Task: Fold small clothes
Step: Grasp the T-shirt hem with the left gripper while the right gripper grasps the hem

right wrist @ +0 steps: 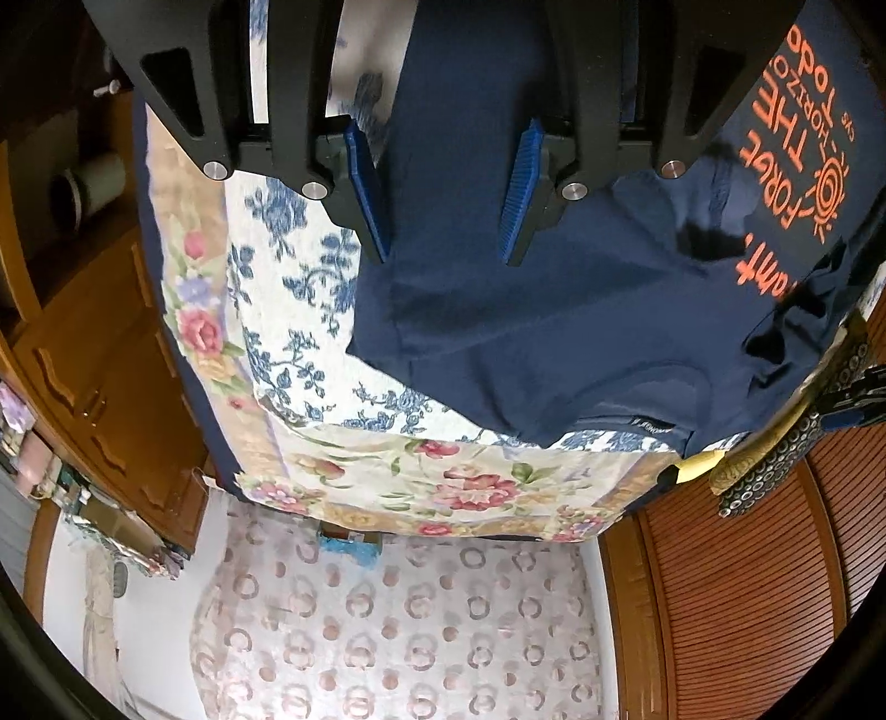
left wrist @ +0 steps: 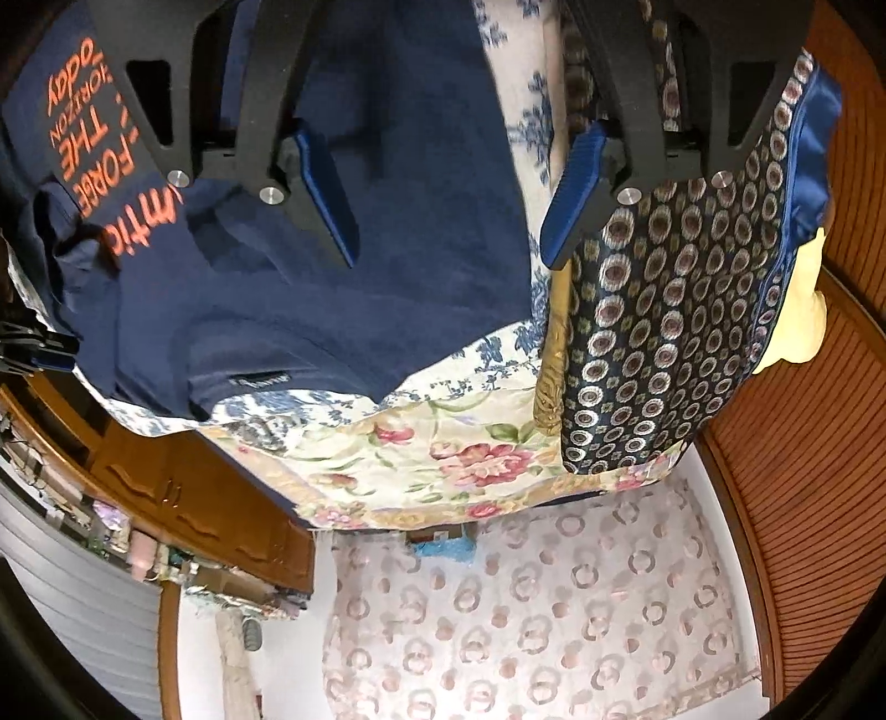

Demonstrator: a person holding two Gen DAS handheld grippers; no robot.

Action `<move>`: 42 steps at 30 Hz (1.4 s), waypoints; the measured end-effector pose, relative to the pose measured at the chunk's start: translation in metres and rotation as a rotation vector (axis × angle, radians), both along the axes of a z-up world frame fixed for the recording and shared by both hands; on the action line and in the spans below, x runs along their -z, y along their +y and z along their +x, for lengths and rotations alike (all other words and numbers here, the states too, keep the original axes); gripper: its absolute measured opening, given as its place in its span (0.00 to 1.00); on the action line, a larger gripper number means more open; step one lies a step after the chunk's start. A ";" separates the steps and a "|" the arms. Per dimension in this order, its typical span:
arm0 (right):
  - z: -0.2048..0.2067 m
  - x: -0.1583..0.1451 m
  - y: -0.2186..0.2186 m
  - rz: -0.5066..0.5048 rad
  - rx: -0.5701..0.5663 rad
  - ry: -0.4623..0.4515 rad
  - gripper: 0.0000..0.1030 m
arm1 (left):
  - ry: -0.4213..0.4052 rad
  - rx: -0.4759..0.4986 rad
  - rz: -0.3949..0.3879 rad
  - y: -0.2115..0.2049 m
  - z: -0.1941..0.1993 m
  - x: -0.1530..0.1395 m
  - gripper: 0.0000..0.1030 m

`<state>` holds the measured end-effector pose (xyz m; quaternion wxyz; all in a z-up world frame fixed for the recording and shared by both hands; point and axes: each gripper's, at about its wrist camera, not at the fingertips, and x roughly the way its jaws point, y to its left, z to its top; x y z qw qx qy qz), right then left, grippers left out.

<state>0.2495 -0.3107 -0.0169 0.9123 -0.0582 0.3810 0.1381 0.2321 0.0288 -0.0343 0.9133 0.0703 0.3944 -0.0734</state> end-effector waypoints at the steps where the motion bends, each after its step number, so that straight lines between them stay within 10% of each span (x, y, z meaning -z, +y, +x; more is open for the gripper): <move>1: 0.004 0.001 0.000 0.000 0.000 0.000 0.48 | 0.006 -0.003 0.004 0.000 0.005 0.001 0.66; 22: 0.042 0.015 -0.004 -0.005 -0.010 0.028 0.50 | 0.200 -0.009 0.081 -0.005 0.073 0.048 0.51; 36: 0.047 0.015 -0.004 -0.019 -0.040 0.034 0.49 | 0.186 0.043 0.004 0.002 0.064 0.043 0.02; 42: 0.045 0.013 0.000 -0.016 -0.095 0.042 0.15 | 0.104 0.035 -0.004 0.009 0.051 0.026 0.02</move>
